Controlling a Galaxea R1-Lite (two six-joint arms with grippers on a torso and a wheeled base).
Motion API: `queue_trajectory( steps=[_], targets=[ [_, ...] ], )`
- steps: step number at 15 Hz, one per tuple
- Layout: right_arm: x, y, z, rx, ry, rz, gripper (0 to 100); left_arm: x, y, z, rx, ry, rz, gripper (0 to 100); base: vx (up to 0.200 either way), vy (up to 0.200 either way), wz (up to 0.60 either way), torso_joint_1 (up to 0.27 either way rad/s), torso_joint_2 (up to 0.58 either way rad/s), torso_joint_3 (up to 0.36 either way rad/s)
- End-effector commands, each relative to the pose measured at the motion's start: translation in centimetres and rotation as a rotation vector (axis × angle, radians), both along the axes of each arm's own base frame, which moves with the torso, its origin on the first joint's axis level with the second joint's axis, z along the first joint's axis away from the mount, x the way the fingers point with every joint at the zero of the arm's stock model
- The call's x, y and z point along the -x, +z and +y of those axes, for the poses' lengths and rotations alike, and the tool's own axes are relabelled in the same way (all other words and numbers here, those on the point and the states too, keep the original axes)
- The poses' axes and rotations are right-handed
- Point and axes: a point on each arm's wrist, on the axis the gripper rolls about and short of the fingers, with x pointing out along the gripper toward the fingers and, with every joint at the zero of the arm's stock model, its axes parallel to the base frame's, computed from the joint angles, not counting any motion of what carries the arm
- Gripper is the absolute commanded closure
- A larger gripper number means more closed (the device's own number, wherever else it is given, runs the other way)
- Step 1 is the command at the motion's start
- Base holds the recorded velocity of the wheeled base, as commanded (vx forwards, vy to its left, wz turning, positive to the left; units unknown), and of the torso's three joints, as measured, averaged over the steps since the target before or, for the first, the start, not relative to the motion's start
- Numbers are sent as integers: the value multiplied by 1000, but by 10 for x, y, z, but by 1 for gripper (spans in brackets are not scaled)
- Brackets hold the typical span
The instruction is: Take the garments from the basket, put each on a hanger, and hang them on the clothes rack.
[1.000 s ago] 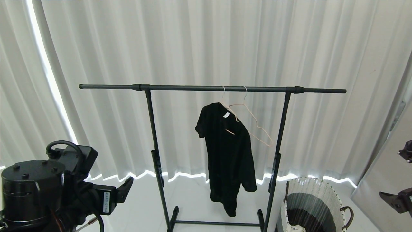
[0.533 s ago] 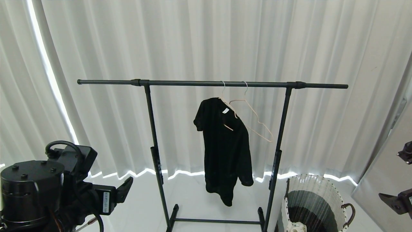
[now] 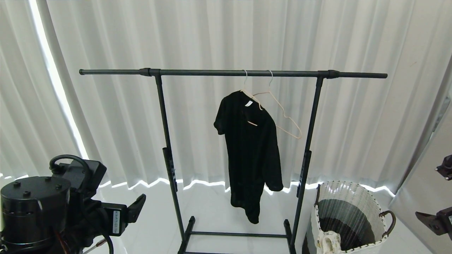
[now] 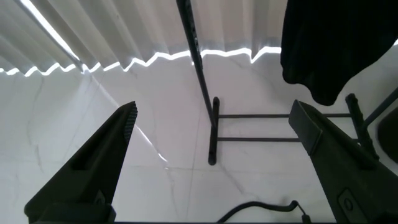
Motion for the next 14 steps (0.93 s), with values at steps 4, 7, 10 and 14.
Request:
queue_trajectory(
  steps=[4,7,10,14],
  targets=[
    [-1,0,0,2,0,4,0,0,0,1,0,10,2,0,0,0,0,-205,485,281],
    [0,-3,0,5,0,11,0,-2,-1,3,-2,21,6,0,0,0,0,-190,476,289],
    [1,-5,0,8,0,19,0,-1,-2,4,-4,28,10,0,0,0,0,-176,469,297],
    [4,-15,-1,34,13,60,0,-1,-4,4,-6,25,18,0,0,0,0,-151,450,298]
  ],
)
